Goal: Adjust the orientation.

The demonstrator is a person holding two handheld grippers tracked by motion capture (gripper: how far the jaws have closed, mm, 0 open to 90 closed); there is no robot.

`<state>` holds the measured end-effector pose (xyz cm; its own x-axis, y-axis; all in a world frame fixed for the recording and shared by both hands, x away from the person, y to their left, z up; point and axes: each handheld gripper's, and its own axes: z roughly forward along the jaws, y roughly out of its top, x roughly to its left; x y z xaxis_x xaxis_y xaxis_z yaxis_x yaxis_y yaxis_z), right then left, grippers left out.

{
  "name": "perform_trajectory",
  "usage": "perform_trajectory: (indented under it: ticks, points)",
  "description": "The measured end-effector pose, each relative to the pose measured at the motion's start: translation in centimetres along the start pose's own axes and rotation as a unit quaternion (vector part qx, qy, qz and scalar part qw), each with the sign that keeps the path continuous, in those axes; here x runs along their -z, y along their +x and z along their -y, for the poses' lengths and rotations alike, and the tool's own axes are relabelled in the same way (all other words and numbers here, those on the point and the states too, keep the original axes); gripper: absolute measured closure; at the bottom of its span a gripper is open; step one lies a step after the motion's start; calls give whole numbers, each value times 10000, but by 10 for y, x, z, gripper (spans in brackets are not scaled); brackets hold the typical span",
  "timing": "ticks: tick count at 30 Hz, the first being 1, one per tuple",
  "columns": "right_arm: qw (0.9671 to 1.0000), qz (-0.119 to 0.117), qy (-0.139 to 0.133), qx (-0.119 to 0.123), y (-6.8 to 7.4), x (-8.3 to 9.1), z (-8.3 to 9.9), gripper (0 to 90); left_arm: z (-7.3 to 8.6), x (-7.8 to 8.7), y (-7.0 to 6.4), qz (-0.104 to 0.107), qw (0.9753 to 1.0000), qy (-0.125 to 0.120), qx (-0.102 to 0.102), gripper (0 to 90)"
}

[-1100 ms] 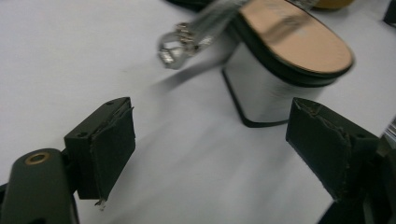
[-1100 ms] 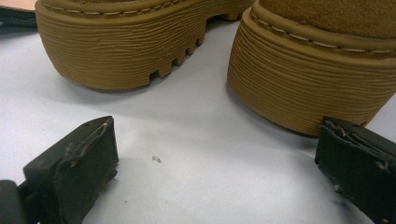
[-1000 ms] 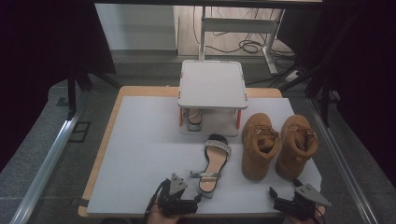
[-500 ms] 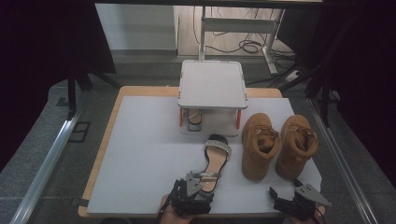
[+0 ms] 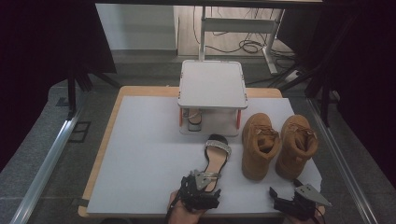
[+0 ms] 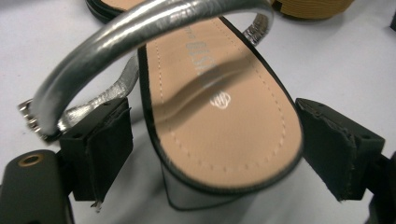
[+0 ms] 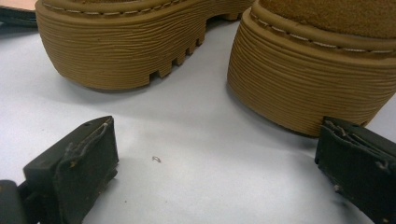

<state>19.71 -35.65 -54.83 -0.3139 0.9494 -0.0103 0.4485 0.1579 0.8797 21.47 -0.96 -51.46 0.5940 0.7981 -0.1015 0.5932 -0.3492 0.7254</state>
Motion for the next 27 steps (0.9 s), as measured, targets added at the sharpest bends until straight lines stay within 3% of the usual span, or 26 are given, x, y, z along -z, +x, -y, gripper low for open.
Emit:
perform_trajectory:
  ticks: [9,13,16,19,21,27]
  points:
    - [10000,0,1,4,0,0,0,0,-6,-13,-2,-146,9998,134,6,147]
    - [10000,-1,1,5,0,0,0,0,-7,-12,7,-208,9997,33,121,201]
    - [10000,-1,0,0,0,0,0,0,-7,-11,10,-153,9998,85,79,214]
    - [10000,0,-1,0,0,0,0,0,-7,-11,7,-51,10000,61,52,313]
    - [10000,2,-5,6,0,0,0,0,-8,-12,5,-101,9999,50,-11,357]
    - [10000,-1,-2,-1,0,0,0,0,-10,-11,4,-165,9997,136,-120,372]
